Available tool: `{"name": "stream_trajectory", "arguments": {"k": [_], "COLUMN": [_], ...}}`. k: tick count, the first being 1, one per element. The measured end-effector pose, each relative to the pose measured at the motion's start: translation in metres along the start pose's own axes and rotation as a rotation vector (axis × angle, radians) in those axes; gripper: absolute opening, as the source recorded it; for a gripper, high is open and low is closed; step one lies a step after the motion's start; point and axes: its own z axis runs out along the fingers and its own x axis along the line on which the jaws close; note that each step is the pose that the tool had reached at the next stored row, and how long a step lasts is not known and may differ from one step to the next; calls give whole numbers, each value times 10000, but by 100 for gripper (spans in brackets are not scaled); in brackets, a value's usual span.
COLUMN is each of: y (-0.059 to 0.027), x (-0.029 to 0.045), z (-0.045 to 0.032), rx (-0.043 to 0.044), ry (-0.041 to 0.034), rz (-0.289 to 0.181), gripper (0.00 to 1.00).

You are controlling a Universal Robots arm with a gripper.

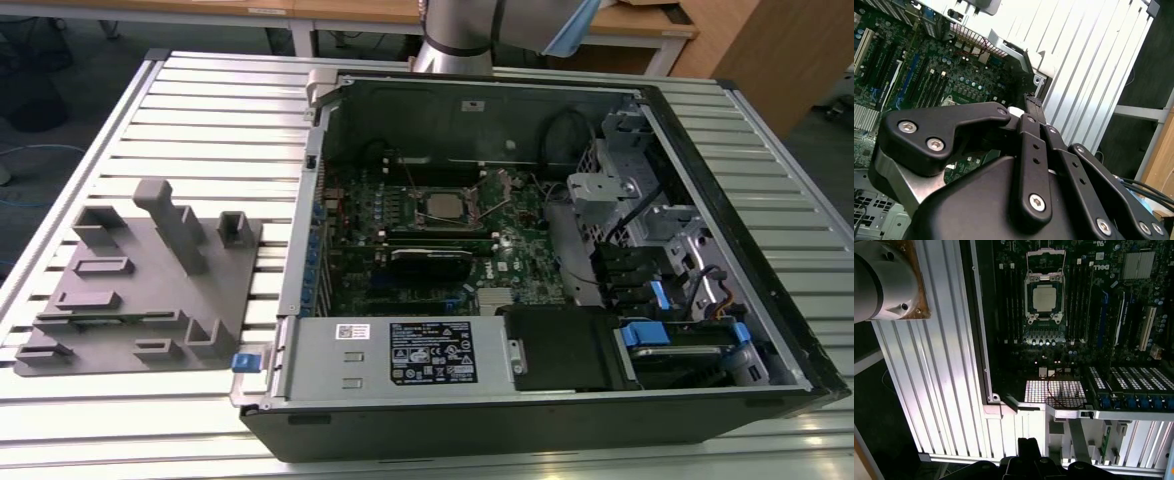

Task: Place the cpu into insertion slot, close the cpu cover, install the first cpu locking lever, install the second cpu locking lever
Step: 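Close the cpu cover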

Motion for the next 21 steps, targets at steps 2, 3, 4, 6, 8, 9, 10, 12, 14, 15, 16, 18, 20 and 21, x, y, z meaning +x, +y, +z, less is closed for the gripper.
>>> {"name": "stream_trajectory", "arguments": {"k": [2,3,4,6,8,9,10,12,14,15,16,18,20,21], "y": [-4,-5,-7,-11,-14,-16,-17,-21,-25,-26,-28,-32,-35,-35], "x": [1,1,2,2,3,3,4,5,5,6,6,7,8,8], "z": [-7,-10,-14,-21,-28,-31,-35,-42,-49,-52,-56,-63,-70,-71], "rx": [0,0,0,0,0,0,0,0,0,0,0,0,0,0], "ry": [0,0,0,0,0,0,0,0,-1,0,0,0,0,0], "rz": [0,0,0,0,0,0,0,0,0,0,0,0,0,0], "gripper": [11,11,11,11,11,11,11,11,11,11,11,11,11,11]}}
